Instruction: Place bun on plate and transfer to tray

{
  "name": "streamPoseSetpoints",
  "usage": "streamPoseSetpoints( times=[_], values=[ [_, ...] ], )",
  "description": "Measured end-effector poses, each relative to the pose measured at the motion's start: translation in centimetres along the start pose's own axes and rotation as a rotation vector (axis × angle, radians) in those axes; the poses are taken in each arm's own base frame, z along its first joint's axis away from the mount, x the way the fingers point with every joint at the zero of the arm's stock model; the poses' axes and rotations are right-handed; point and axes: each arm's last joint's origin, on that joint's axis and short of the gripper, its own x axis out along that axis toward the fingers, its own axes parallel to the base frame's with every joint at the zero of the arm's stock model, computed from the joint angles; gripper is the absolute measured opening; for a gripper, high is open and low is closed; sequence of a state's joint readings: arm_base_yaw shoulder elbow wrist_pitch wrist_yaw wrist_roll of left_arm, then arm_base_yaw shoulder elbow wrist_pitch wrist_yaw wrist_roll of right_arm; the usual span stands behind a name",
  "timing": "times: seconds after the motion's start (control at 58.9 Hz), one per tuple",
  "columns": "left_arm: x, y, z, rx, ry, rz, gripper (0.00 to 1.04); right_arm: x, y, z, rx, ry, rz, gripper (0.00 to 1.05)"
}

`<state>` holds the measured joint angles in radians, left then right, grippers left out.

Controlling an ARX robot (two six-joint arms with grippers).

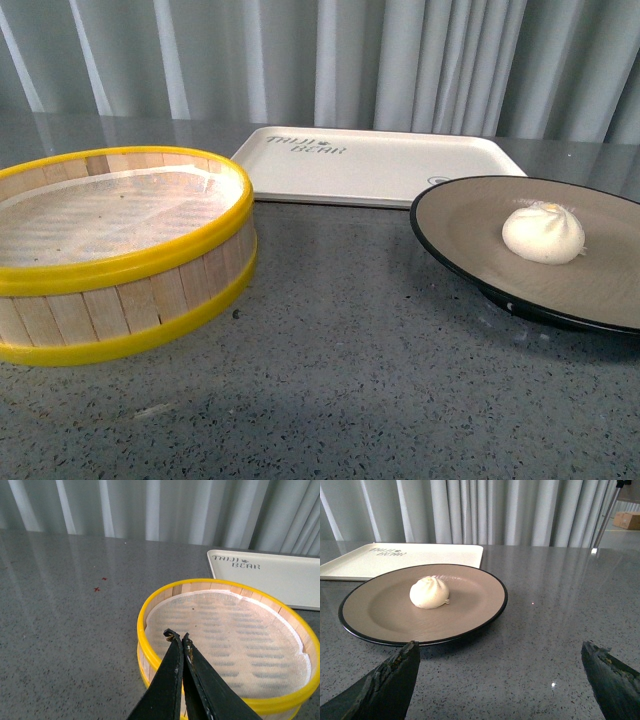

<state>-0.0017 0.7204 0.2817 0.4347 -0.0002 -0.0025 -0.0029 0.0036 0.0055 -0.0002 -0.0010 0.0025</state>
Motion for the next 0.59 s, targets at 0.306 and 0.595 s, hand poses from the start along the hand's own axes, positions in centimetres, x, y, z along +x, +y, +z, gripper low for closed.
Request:
streamPoseSetpoints(
  times=[0.306,0.595],
  values=[
    [-2.2,0.0,-2.8,0.000,-0.002,0.000,0.04,0.0,0.0,0.0,0.000,0.000,0.000,0.96],
    [-3.4,0.0,-4.2,0.000,-0.001,0.000,0.04,0.0,0.0,0.0,0.000,0.000,0.000,0.96]
  ],
)
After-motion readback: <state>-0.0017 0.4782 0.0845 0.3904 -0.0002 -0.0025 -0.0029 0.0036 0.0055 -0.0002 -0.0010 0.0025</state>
